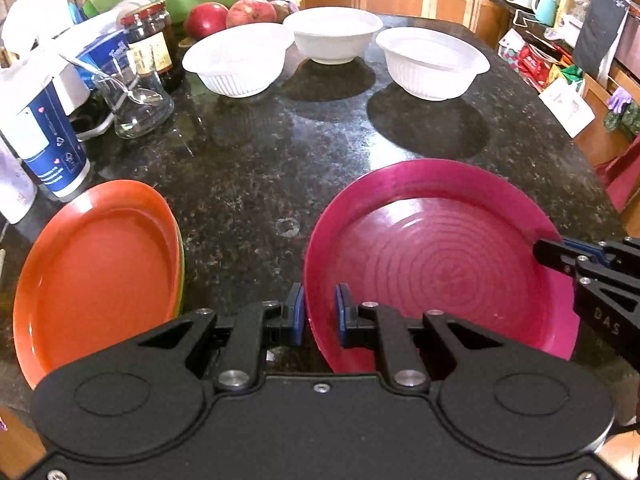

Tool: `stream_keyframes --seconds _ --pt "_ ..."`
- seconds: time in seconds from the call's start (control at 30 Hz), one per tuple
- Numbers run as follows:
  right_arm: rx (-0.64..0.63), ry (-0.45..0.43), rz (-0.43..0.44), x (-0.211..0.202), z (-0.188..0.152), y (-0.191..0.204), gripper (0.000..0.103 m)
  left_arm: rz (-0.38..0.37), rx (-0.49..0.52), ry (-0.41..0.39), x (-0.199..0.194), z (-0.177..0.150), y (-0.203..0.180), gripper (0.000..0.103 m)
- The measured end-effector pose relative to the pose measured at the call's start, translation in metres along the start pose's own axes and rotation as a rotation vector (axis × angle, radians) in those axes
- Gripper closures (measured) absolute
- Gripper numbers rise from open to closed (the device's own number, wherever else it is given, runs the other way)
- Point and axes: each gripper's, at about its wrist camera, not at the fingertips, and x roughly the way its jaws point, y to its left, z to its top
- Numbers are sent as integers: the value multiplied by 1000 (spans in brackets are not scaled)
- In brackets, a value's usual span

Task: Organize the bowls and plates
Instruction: 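Grasp the magenta plate's rim with the left tool and drag it toward the orange plate, then lower the magenta plate onto the orange plate and open the left tool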

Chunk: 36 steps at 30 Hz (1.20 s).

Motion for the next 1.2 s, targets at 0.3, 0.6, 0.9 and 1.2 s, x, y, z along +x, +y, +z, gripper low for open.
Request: stream_keyframes --seconds 0.3,0.6,0.9,1.2 --pt "-19 -20 65 2 -3 -10 90 39 -66 -10 -5 -5 -6 83" --pt "-45 -38 67 1 -5 -19 90 63 -90 -12 -11 -10 -23 83" --pt "-39 -66 79 -4 -3 -23 90 85 -83 -32 -21 -10 -33 83" --pt "-42 -79 80 -7 0 -13 90 92 -85 -38 -24 -10 -24 83"
